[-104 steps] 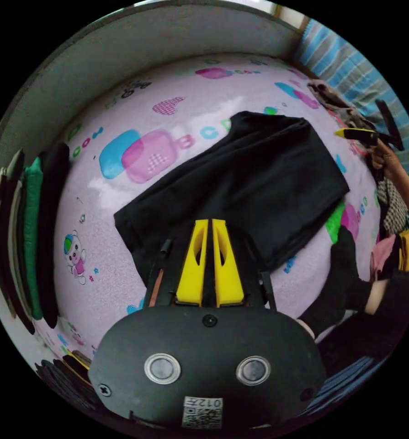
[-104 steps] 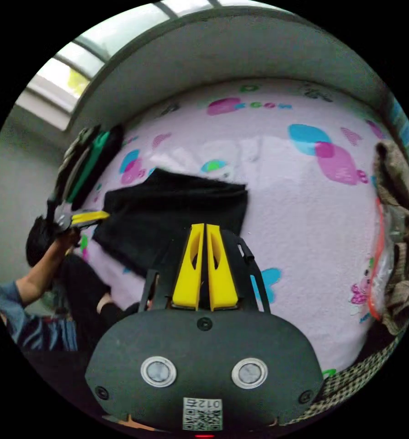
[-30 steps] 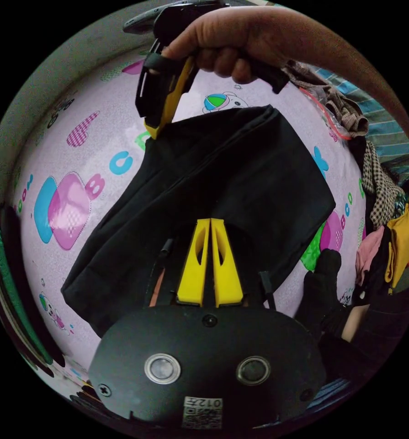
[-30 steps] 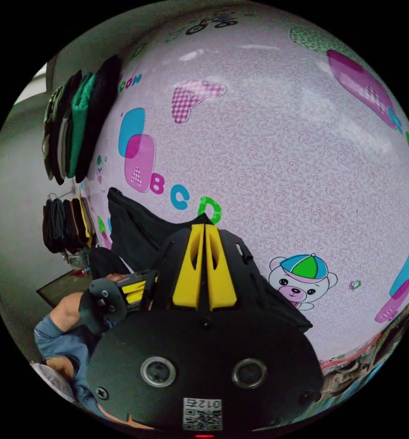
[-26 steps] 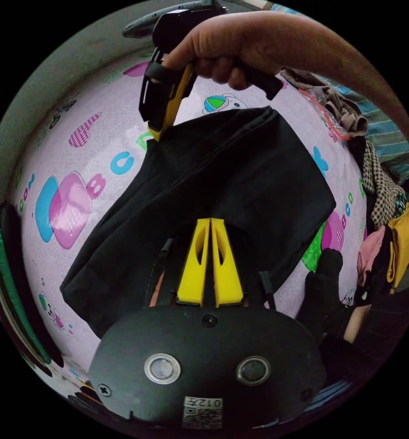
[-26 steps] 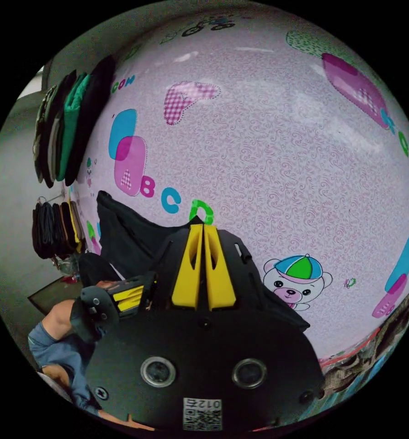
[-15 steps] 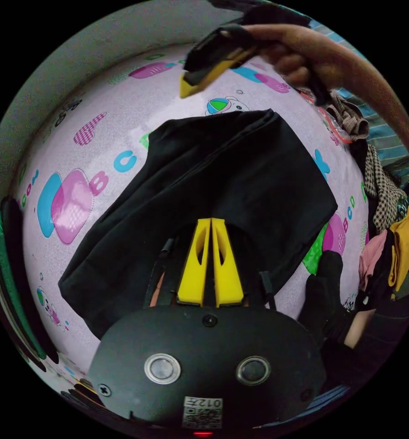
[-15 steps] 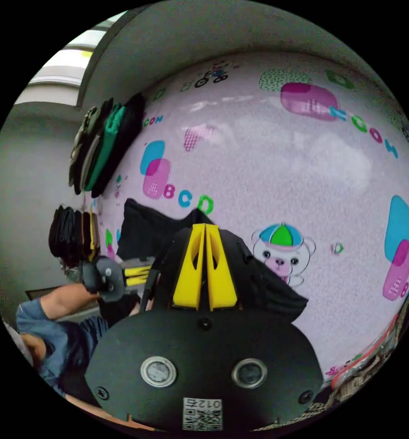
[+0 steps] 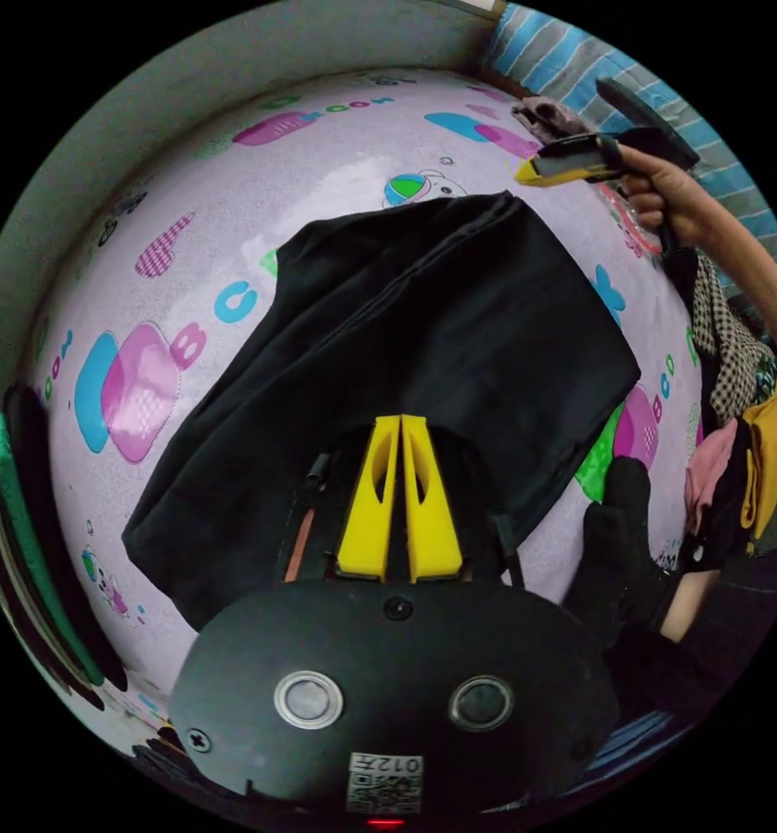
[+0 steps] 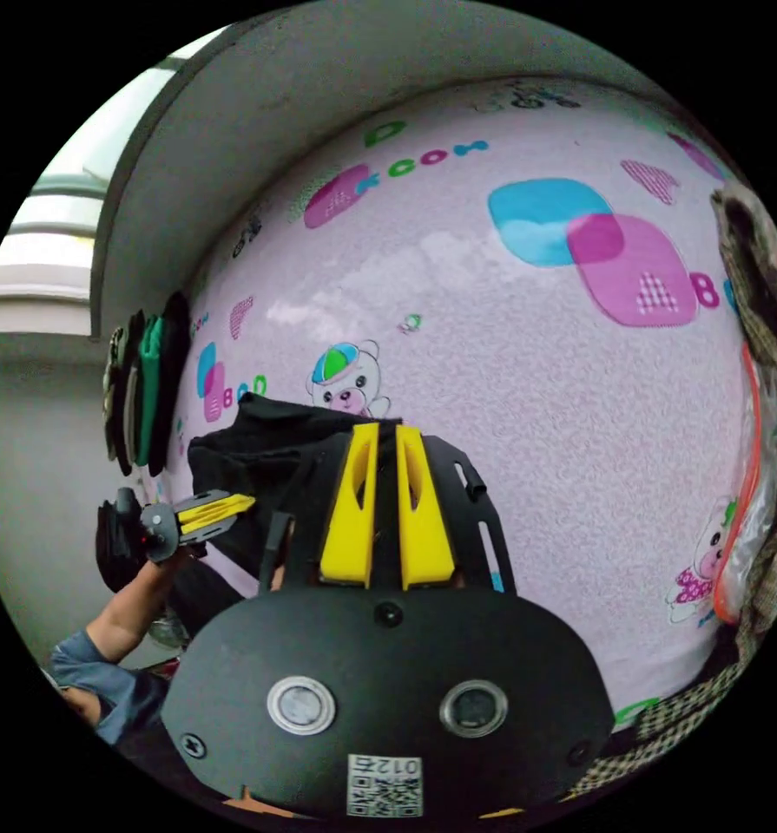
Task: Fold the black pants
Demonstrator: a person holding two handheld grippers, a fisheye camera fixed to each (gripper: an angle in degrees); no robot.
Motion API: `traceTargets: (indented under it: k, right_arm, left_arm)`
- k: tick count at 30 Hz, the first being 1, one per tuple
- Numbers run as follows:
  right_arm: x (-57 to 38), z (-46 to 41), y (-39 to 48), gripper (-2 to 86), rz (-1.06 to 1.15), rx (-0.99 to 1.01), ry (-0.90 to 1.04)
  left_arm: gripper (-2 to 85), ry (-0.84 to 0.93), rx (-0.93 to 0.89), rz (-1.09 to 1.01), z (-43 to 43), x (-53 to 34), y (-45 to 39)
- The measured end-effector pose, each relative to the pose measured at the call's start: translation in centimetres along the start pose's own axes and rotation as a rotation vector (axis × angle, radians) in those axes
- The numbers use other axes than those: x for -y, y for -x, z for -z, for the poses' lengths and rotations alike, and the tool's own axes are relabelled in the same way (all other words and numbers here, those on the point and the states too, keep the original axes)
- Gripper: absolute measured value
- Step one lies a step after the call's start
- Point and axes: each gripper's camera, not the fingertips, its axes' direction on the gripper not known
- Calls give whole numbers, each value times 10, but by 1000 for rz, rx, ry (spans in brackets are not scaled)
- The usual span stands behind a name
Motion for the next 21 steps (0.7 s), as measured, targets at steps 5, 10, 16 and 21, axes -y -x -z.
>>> traceTargets:
  k: [5, 10, 16, 21]
  right_arm:
    - [-24, -13, -51, 66, -60, 112, 30]
    - [-33, -33, -82, 43, -79, 204, 50]
    - [-49, -39, -106, -2, -74, 205, 32]
    - [-76, -32, -139, -5, -126, 179, -9]
  left_arm:
    - [2, -81, -1, 183, 15, -39, 25]
    - [3, -60, 69, 442, 15, -91, 70]
    - [0, -20, -22, 575, -12, -117, 97]
    - [-1, -45, 71, 479, -22, -85, 79]
